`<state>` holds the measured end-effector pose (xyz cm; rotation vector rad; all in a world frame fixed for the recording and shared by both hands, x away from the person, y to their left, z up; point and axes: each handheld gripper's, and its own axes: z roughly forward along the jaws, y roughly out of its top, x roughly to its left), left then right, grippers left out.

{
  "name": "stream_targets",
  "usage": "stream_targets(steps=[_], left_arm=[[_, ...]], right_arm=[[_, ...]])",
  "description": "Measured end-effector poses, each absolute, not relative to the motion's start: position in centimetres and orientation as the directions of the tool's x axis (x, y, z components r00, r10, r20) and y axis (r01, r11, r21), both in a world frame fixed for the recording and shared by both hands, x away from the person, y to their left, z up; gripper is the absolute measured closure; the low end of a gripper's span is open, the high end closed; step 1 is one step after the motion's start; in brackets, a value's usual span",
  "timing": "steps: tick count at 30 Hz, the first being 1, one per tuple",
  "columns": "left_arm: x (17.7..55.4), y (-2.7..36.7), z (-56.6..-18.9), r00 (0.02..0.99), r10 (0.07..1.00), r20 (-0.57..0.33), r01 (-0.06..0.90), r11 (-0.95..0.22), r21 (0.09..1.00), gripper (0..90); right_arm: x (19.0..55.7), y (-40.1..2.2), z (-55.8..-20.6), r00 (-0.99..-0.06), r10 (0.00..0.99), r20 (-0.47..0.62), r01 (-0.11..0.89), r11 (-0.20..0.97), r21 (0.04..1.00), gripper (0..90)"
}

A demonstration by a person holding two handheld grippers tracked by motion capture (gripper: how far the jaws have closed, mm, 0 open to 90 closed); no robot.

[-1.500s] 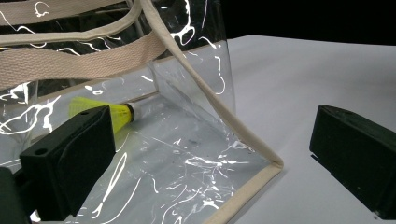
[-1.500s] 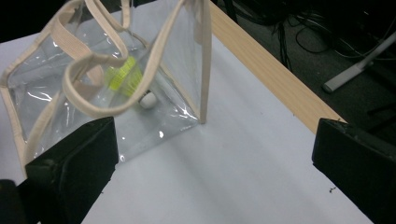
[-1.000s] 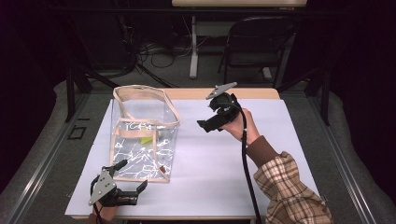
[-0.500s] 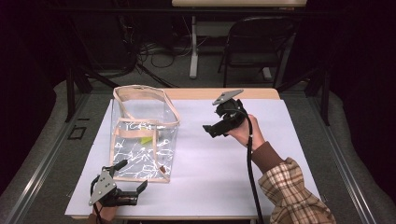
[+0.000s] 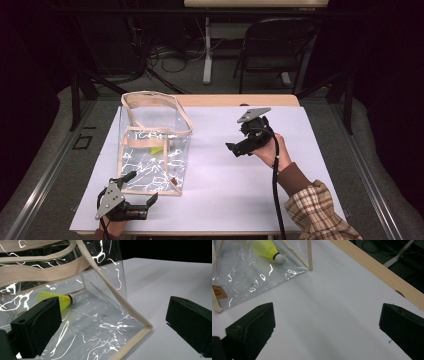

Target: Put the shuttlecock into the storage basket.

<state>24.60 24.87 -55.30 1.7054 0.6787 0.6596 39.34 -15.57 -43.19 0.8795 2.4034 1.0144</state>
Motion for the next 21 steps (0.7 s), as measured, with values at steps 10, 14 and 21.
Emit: stream_targets(steps=[10, 14, 21], left_arm=[[24.6, 24.9, -55.3, 0.679, 0.729, 0.081, 0.104, -0.206, 0.973, 0.0], [24.6, 24.9, -55.3, 0.680, 0.729, 0.081, 0.105, -0.206, 0.973, 0.0], [24.6, 24.9, -55.3, 0.681, 0.728, 0.080, 0.105, -0.205, 0.973, 0.0]], right_arm=[[38.0, -16.6, -44.7, -0.720, 0.686, -0.103, 0.392, 0.526, 0.755, 0.0], [37.4, -16.9, -45.2, -0.720, 0.687, -0.103, 0.386, 0.519, 0.763, 0.0], [36.4, -17.5, -45.8, -0.712, 0.694, -0.109, 0.372, 0.505, 0.779, 0.0]])
